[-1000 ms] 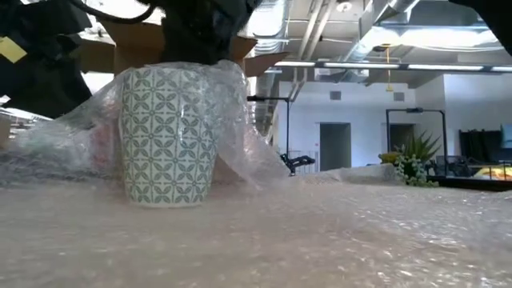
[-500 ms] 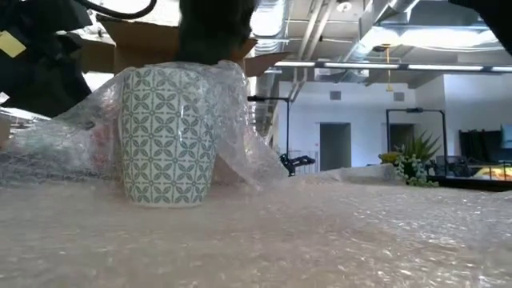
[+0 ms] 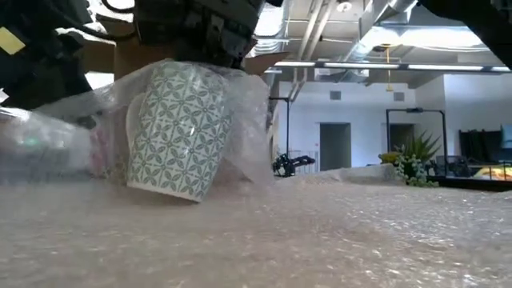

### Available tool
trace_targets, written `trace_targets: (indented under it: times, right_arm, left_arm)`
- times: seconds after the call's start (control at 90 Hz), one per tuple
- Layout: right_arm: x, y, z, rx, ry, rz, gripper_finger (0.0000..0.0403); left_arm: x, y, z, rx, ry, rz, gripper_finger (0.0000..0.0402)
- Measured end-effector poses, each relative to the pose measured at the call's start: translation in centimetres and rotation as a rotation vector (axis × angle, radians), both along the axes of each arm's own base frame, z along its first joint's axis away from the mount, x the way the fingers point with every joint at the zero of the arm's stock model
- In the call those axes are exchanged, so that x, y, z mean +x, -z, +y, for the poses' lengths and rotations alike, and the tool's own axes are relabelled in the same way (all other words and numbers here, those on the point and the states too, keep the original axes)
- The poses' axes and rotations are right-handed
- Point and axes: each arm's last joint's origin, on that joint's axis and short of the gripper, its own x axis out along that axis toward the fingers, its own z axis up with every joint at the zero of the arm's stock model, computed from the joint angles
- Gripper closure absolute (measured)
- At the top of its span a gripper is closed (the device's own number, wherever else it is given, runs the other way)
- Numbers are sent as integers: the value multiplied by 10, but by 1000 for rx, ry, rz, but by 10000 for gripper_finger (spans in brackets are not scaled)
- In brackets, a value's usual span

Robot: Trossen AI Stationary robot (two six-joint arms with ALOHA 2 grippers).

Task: Wrap mug
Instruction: Wrap the green patterned mug with the bubble wrap

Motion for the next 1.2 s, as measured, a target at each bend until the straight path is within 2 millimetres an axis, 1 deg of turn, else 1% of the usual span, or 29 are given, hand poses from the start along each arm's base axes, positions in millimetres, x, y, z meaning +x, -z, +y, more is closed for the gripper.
trace_targets:
  times: [0.1,0.189,0.256,0.389,0.444,0.489,0.522,0.556,0.611,0.7,0.767,0.844,1.0,1.122,1.2]
  right_arm:
    - [-5,-27,3,-2,-7,2,403]
    - [-12,-39,6,-1,-9,-14,403]
    - [-13,-40,8,-18,18,-21,403]
    - [-4,-46,12,-34,42,-136,403]
    - [3,-42,12,-23,48,-179,403]
    - [4,-39,11,-23,52,-172,403]
    - [4,-32,10,-27,55,-148,403]
    - [7,-20,9,-31,58,-130,403]
    - [9,-9,9,-34,59,-112,403]
    - [10,3,9,-35,59,-86,403]
    - [10,8,9,-35,60,-83,403]
    - [13,22,8,-39,60,-68,403]
    - [13,24,10,-43,39,-67,403]
    - [10,10,14,-43,31,-71,403]
    - [5,-3,19,-50,5,-71,403]
  left_arm:
    - [0,0,0,0,-1,-2,258]
    - [0,0,0,-1,-3,-3,258]
    - [0,0,0,-2,-3,-3,258]
    - [0,0,0,-3,-3,-8,258]
    - [0,0,0,-4,-4,-8,258]
    - [0,0,0,-4,-3,-9,258]
    - [0,0,0,-5,-3,-10,258]
    - [0,0,0,-5,-4,-10,258]
    - [0,0,0,-7,-5,-12,258]
    - [1,0,-1,-10,-2,-14,258]
    - [1,0,-1,-12,1,-15,258]
    - [2,0,-2,-16,2,-19,258]
    - [2,0,-2,-15,4,-18,258]
    - [2,0,-2,-14,6,-15,258]
    - [2,0,-2,-14,6,-16,258]
